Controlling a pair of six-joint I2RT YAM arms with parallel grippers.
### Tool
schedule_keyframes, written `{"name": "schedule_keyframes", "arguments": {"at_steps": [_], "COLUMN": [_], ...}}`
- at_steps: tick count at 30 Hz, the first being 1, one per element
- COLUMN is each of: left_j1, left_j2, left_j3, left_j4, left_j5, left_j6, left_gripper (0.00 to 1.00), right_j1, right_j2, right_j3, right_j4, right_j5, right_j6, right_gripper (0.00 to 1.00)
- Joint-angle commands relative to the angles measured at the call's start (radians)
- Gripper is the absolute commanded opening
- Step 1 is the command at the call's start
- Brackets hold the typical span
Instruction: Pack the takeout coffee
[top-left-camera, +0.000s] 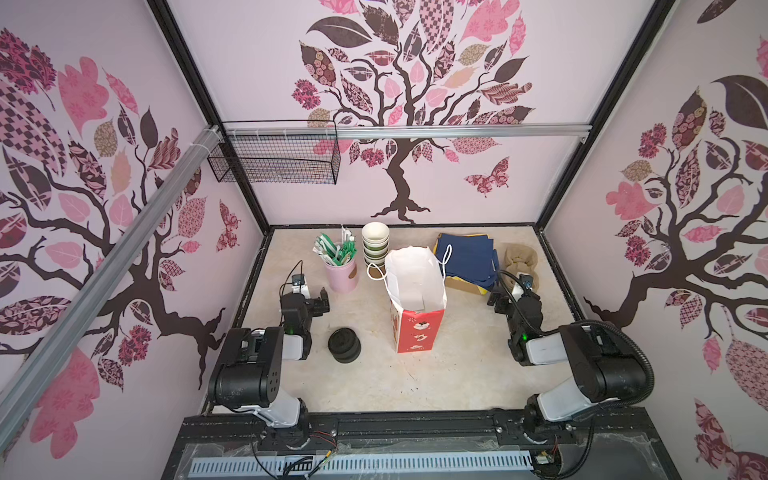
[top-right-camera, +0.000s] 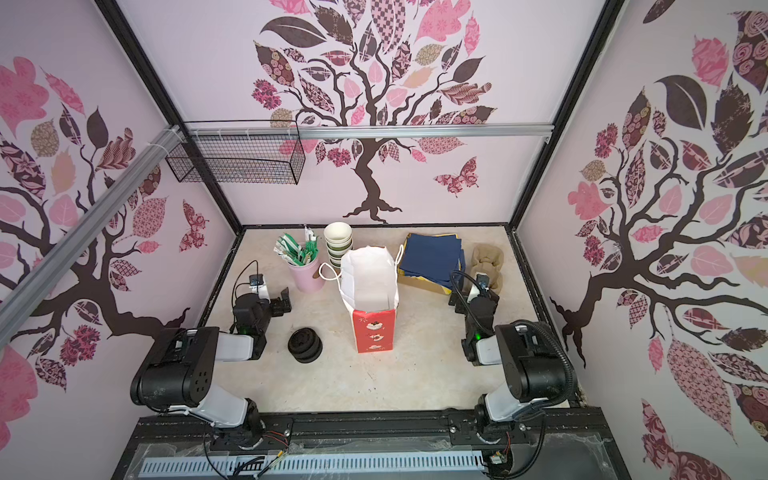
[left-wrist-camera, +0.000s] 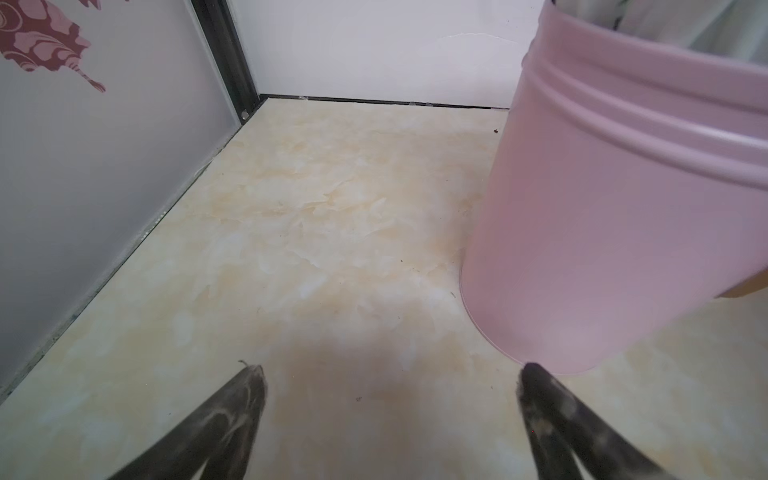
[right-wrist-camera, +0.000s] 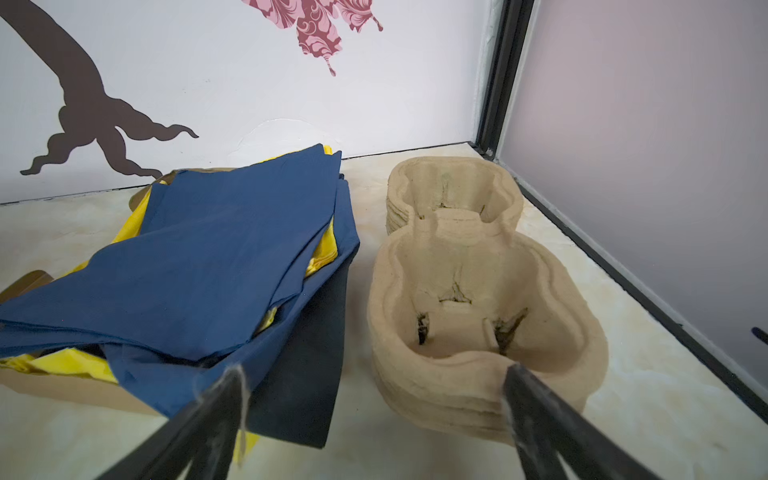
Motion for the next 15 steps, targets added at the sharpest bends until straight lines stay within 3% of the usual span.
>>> {"name": "schedule_keyframes", "arguments": {"at_steps": [1, 15], "left_j1": [0.001, 0.001], "left_j2": [-0.008, -0.008], "left_j3": [0.027, 0.027], "left_j4": [0.005, 0.004], "left_j5": [-0.003, -0.002], "left_j6": [-0.009, -0.01], "left_gripper": [0.97, 0.97], "right_j1": [0.005, 0.005], "right_j2": [0.012, 0.013], "right_j3": [0.006, 0.008], "right_j4": [0.024, 0.018], "right_j5": [0.009, 0.01], "right_j6": [0.008, 0.01], "right_gripper": [1.0, 1.0]}}
